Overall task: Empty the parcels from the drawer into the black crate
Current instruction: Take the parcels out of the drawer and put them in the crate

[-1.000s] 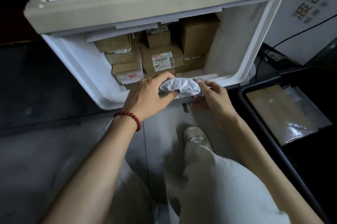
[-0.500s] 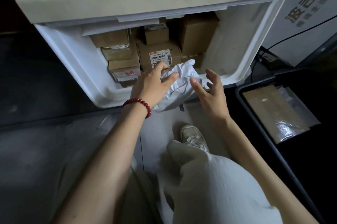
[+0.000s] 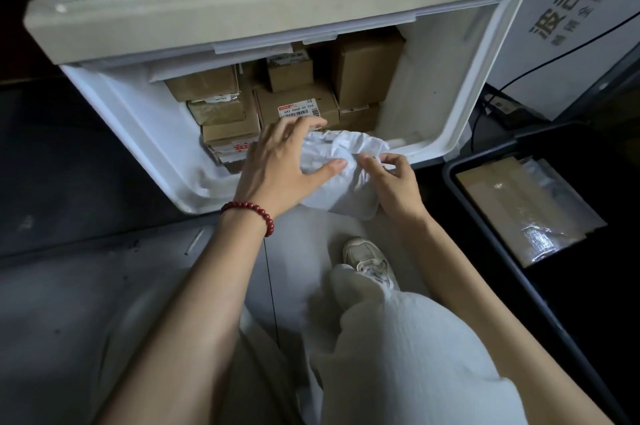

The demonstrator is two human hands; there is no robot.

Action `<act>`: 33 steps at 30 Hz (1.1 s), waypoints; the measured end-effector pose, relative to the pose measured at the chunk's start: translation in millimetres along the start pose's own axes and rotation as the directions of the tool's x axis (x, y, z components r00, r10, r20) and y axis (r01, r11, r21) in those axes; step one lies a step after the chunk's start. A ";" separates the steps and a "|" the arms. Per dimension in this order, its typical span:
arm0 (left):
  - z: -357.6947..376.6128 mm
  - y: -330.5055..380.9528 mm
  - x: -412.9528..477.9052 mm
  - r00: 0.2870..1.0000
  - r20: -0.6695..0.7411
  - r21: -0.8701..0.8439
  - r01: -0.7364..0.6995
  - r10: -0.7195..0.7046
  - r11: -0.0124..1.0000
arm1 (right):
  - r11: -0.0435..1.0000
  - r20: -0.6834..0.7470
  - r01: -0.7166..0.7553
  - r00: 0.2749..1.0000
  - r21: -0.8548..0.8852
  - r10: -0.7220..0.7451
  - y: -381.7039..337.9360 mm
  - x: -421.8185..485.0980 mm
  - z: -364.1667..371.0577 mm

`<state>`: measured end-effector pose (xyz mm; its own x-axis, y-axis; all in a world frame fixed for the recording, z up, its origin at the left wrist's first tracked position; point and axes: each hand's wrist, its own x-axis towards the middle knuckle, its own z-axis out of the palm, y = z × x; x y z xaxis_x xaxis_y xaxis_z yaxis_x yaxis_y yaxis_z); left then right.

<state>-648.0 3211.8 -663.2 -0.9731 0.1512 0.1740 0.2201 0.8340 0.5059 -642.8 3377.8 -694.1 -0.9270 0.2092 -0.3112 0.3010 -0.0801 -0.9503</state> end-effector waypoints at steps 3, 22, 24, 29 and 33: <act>-1.5 0.2 -0.1 0.984 0.061 0.093 -0.174 0.169 0.980 | 0.974 -0.025 -0.096 0.994 0.203 0.103 -2.3 3.0 -3.9; 13.1 4.1 7.1 0.983 0.007 -0.332 0.175 -0.184 0.927 | 0.990 0.227 -0.011 0.974 0.143 -0.022 2.0 5.4 -11.6; 16.0 8.3 7.6 0.976 0.022 -0.380 0.210 -0.218 0.901 | 0.990 0.254 0.011 0.966 0.140 -0.046 1.8 1.7 -12.8; 25.2 24.9 1.3 0.968 0.048 -0.346 0.246 -0.245 0.906 | 0.984 0.185 0.118 0.972 0.136 -0.143 -3.8 -6.9 -30.0; 39.7 60.2 2.3 0.978 0.071 -0.420 0.208 -0.196 0.883 | 0.975 0.094 0.198 0.974 0.095 -0.207 -3.2 -12.6 -71.2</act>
<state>-639.7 3283.4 -665.9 -0.9997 0.0220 0.0108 0.0211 0.5454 0.8379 -616.2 3444.9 -688.0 -0.9861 0.1287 -0.1052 0.0884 -0.1296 -0.9876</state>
